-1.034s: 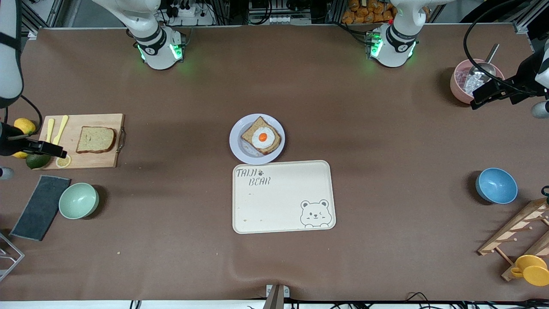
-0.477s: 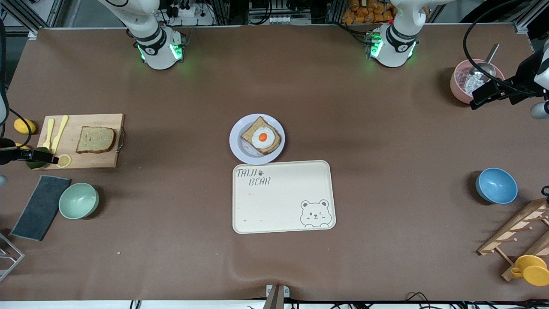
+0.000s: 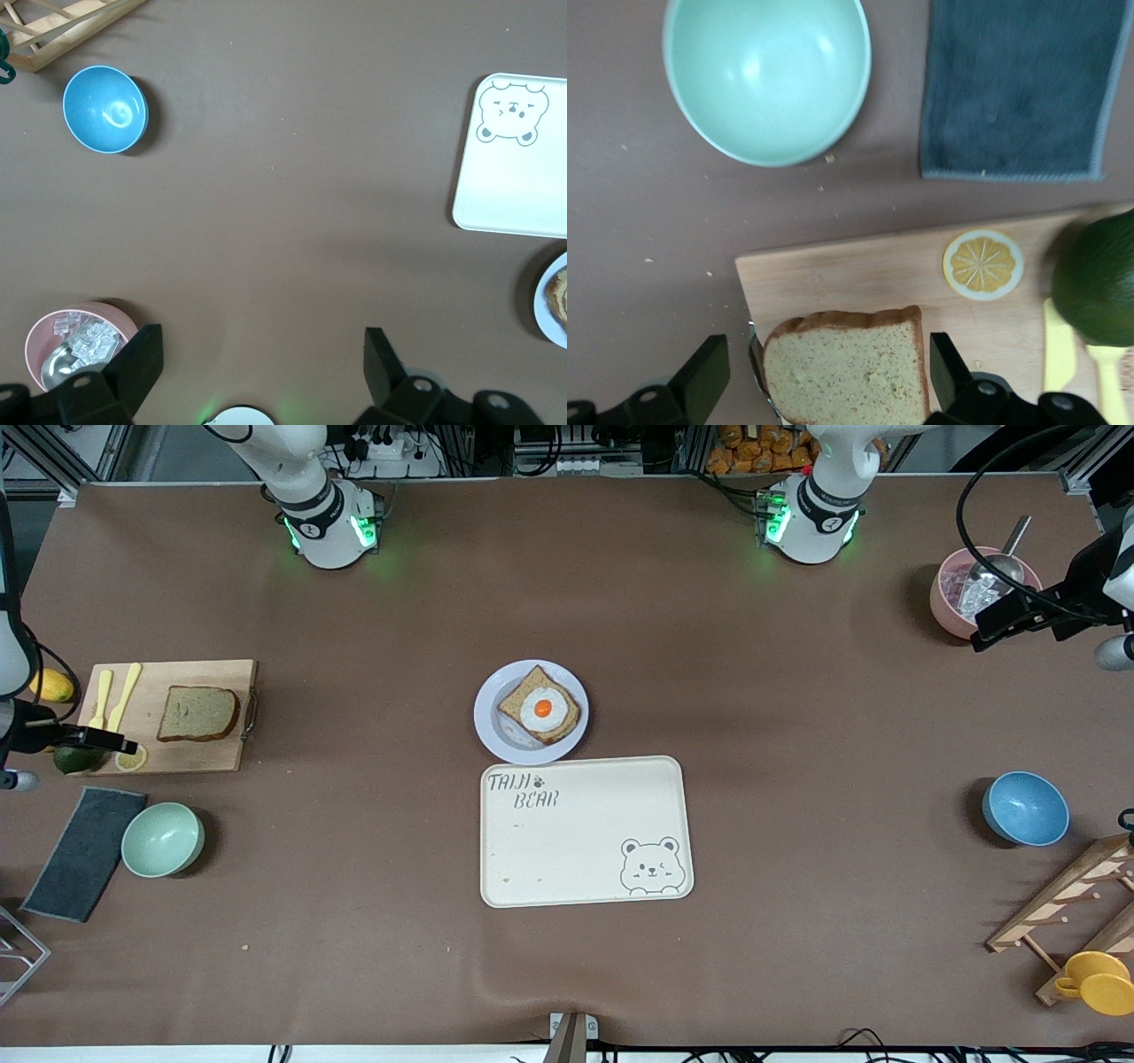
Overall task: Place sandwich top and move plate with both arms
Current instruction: 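Close the right gripper on the edge of the bread slice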
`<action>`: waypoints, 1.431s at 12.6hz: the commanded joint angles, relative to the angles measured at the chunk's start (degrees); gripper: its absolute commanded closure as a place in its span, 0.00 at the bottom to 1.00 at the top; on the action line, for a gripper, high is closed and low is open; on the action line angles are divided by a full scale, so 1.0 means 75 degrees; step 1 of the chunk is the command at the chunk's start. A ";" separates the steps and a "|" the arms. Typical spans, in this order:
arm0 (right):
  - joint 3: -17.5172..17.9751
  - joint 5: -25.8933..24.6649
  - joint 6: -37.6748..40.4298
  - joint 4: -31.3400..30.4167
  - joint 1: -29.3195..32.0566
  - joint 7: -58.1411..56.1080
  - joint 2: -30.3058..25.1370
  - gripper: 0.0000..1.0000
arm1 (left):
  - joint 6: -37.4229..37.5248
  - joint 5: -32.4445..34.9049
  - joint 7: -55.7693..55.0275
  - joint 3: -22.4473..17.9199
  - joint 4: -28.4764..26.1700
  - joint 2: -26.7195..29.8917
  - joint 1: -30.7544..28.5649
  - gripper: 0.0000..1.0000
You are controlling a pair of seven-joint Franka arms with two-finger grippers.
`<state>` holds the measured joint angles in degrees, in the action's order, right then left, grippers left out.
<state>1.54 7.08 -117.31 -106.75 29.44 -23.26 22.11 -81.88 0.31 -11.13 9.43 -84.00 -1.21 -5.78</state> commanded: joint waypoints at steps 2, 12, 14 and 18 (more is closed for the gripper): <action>0.0134 0.0438 -0.0401 -0.0181 0.0538 -0.0893 0.0565 0.04 | 0.0089 -0.0124 0.0078 0.0008 0.0033 -0.0002 -0.0003 0.00; 0.0146 0.0696 -0.0847 -0.0990 0.1055 -0.1669 0.0684 0.32 | 0.0089 -0.0089 0.0090 0.0019 0.0068 0.0009 -0.0026 0.00; 0.0146 0.0708 -0.0847 -0.0990 0.1055 -0.1669 0.0684 0.45 | 0.0089 -0.0053 0.0078 0.0008 0.0091 0.0056 -0.0050 0.00; 0.0146 0.0708 -0.0998 -0.1002 0.1066 -0.1855 0.0824 0.76 | 0.0182 -0.0042 0.0089 0.0008 0.0080 0.0045 -0.0050 0.00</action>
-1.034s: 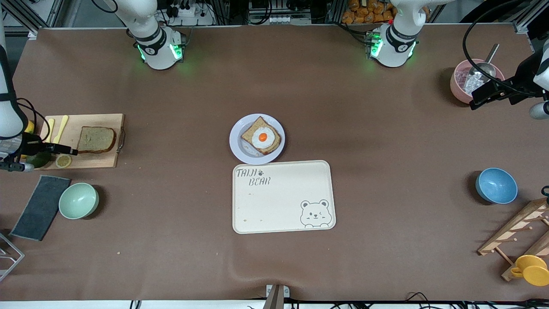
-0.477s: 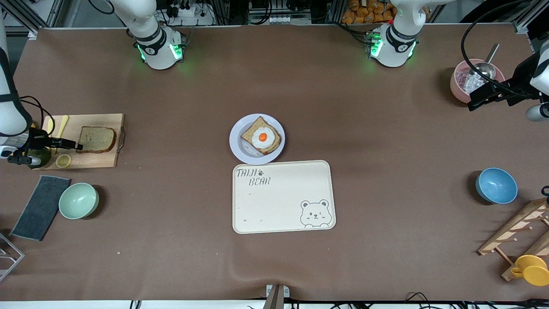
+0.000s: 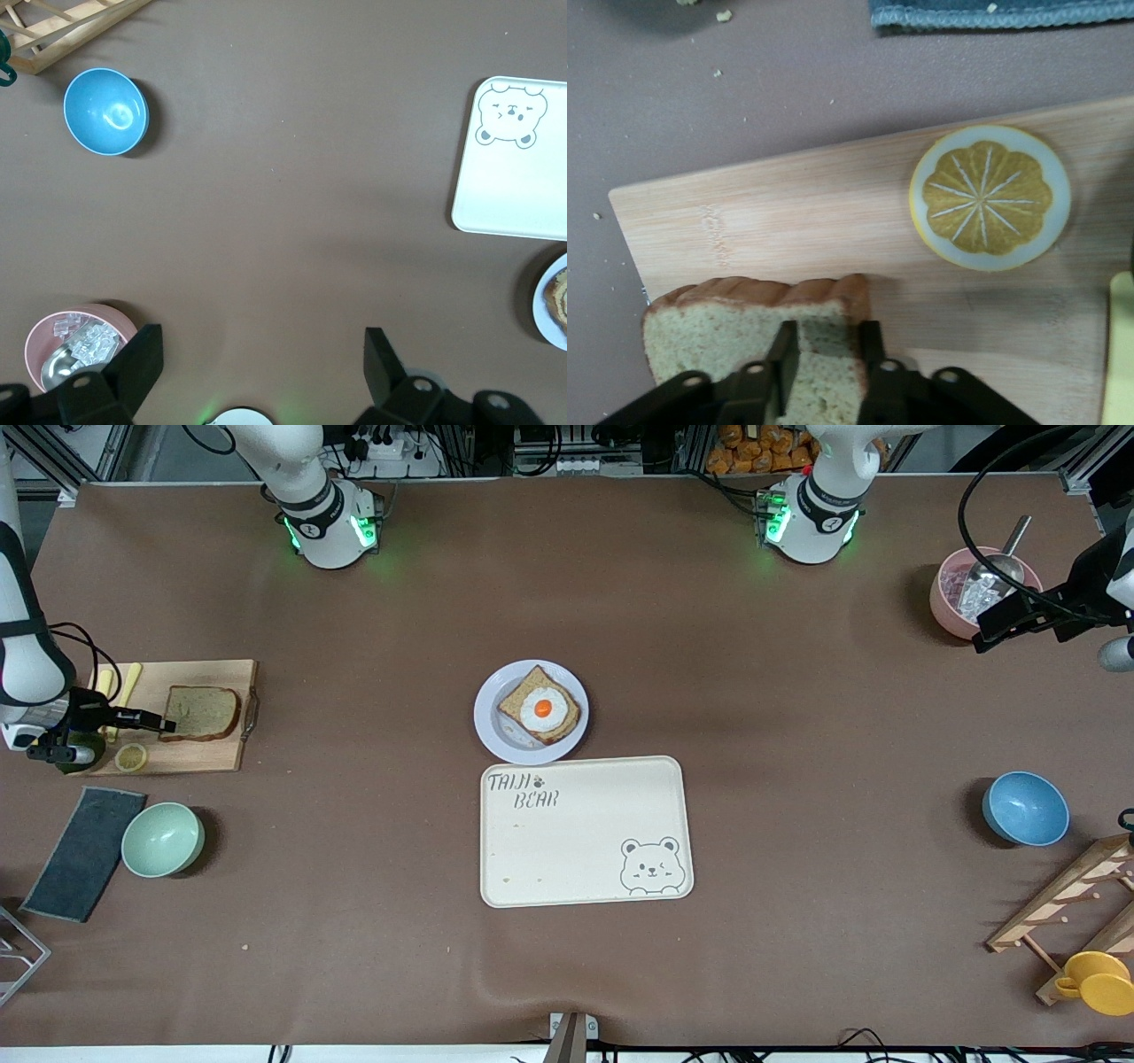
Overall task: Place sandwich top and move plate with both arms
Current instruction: 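Close the right gripper on the edge of the bread slice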
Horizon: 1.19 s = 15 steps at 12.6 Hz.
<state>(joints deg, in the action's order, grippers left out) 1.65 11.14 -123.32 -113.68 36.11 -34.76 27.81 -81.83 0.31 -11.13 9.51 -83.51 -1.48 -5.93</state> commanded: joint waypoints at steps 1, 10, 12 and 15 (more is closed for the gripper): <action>0.0131 0.0271 -0.0268 -0.0112 0.0235 -0.0520 0.0088 0.81 | 0.0200 -0.0030 0.0078 -0.0003 0.0014 0.0069 0.0005 0.00; 0.0154 0.0553 -0.0280 0.0098 0.0154 -0.0967 0.0241 1.00 | 0.0001 -0.0042 -0.0075 0.0091 -0.0045 -0.0025 0.0005 0.00; 0.0178 0.0542 0.0861 0.0762 0.0084 -0.0979 0.0252 1.00 | -0.0034 -0.0030 -0.0075 0.0091 -0.0045 -0.0025 0.0005 0.00; 0.0178 0.0518 0.1876 0.1528 -0.0080 -0.0943 0.0264 1.00 | -0.0034 -0.0030 -0.0075 0.0103 -0.0057 -0.0025 0.0017 0.00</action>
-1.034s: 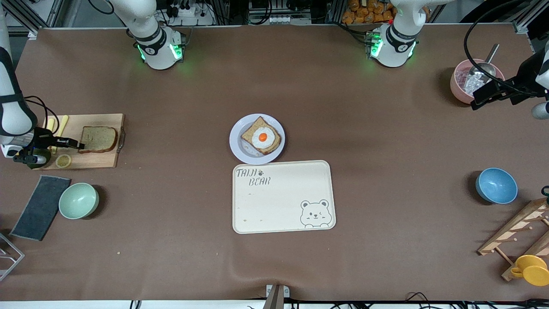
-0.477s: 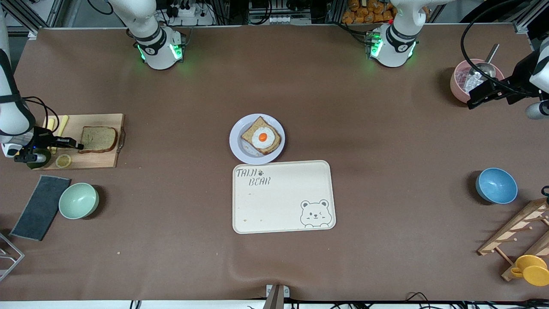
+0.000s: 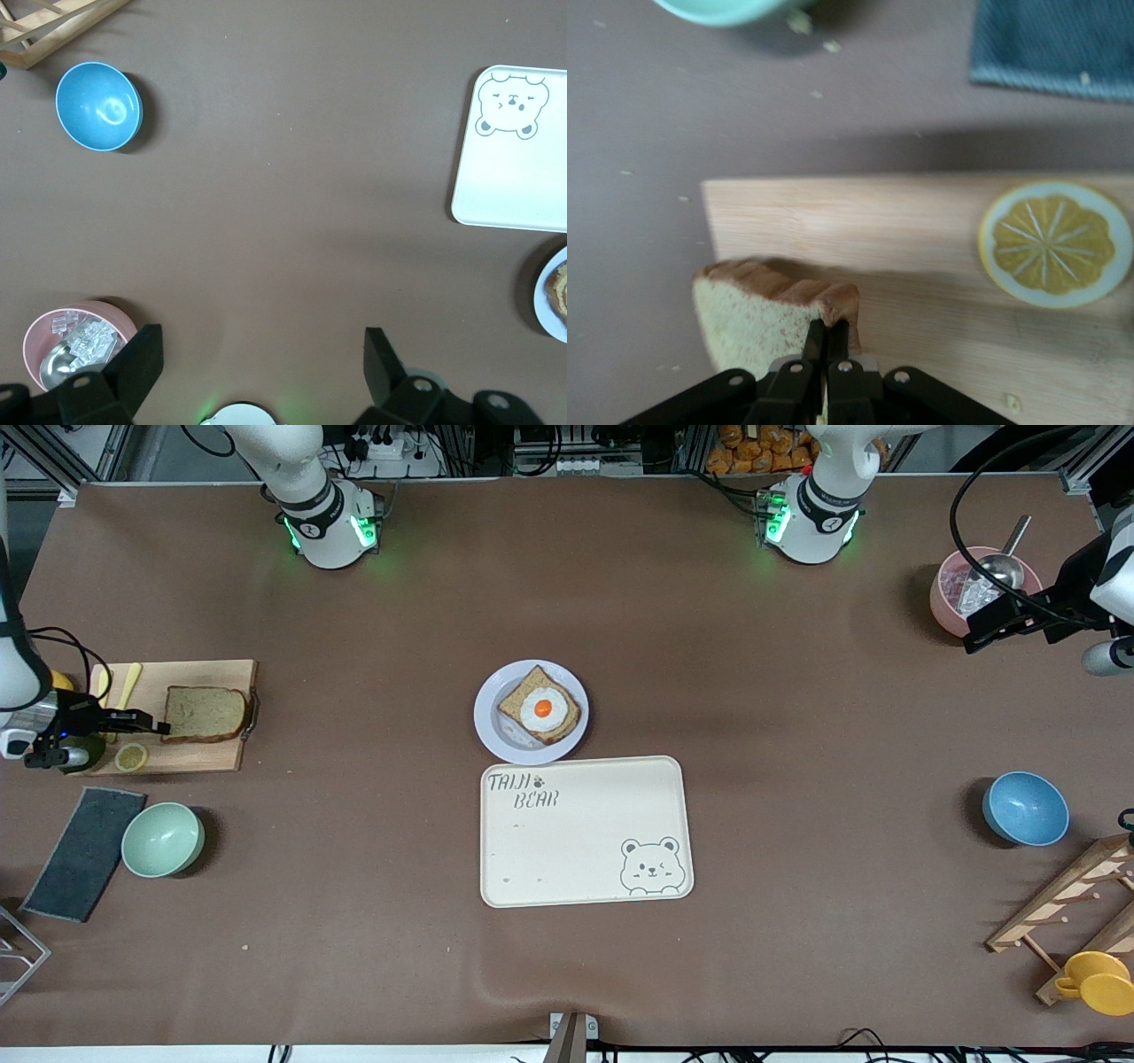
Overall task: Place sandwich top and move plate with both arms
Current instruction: 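Lift the bread slice with the right gripper and carry it to the plate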
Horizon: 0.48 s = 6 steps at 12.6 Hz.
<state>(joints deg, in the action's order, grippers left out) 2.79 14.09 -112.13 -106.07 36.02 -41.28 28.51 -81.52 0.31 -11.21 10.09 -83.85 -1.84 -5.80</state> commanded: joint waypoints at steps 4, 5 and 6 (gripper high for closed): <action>0.0154 0.0160 0.1794 0.1247 -0.0757 0.0929 0.0054 1.00 | -0.0087 -0.0042 -0.0040 0.0025 -0.0164 0.0023 -0.0036 0.00; 0.0178 0.0160 0.2312 0.1704 -0.1003 0.1247 0.0065 1.00 | -0.0087 -0.0042 -0.0040 0.0025 -0.0176 0.0011 -0.0013 0.00; 0.0178 0.0172 0.2573 0.1929 -0.1295 0.1540 0.0065 1.00 | -0.0087 -0.0030 -0.0040 0.0014 -0.0164 0.0000 -0.0012 0.00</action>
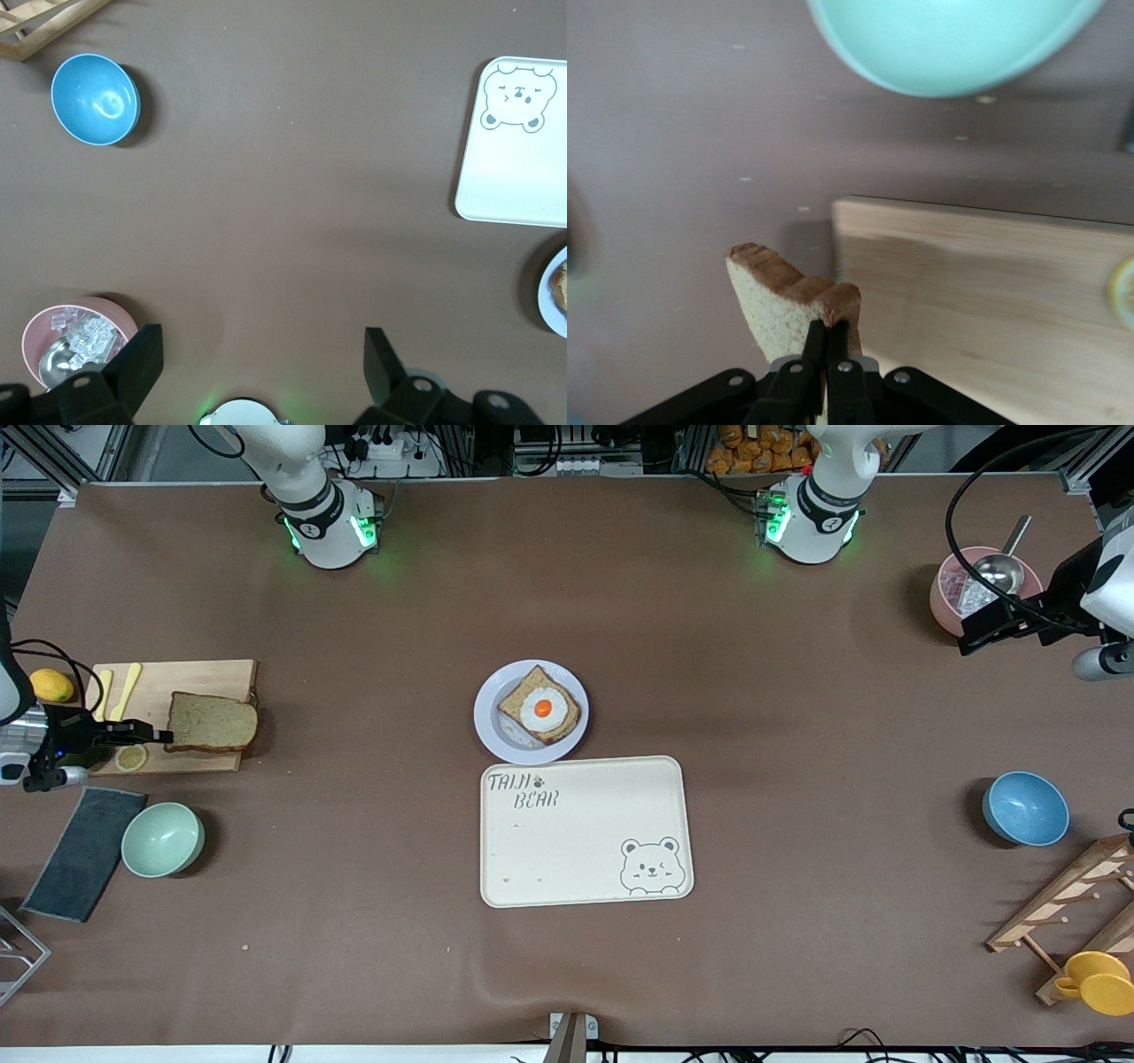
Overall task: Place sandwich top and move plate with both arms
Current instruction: 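Lift the bread slice with the right gripper and carry it to the plate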
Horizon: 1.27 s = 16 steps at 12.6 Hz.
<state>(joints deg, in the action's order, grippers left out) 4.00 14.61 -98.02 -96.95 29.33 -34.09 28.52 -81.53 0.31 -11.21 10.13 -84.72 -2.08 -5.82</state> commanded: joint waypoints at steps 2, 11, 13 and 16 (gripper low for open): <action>0.0052 0.0335 0.0834 0.0727 -0.0931 0.1109 0.0018 1.00 | -0.0132 -0.0030 -0.0040 0.0020 -0.0047 0.0020 -0.0032 0.00; 0.0029 0.2399 0.0310 -0.0056 -0.3404 0.3171 -0.0437 1.00 | -0.0145 -0.0006 0.0042 0.0008 -0.0070 0.0008 -0.0021 0.00; 0.0029 0.2762 -0.0358 -0.0583 -0.3967 0.3512 -0.0731 1.00 | -0.0144 0.0005 0.0065 0.0008 -0.0059 0.0009 -0.0044 0.00; 0.0029 0.3440 -0.1272 -0.1100 -0.4740 0.3841 -0.0814 1.00 | -0.0144 0.0005 0.0065 0.0008 -0.0059 0.0008 -0.0032 0.00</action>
<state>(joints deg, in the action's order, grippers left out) 4.82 36.75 -104.02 -100.73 -3.33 -6.85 25.24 -82.36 0.31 -11.19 10.13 -84.78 -2.67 -5.90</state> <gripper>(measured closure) 0.965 0.000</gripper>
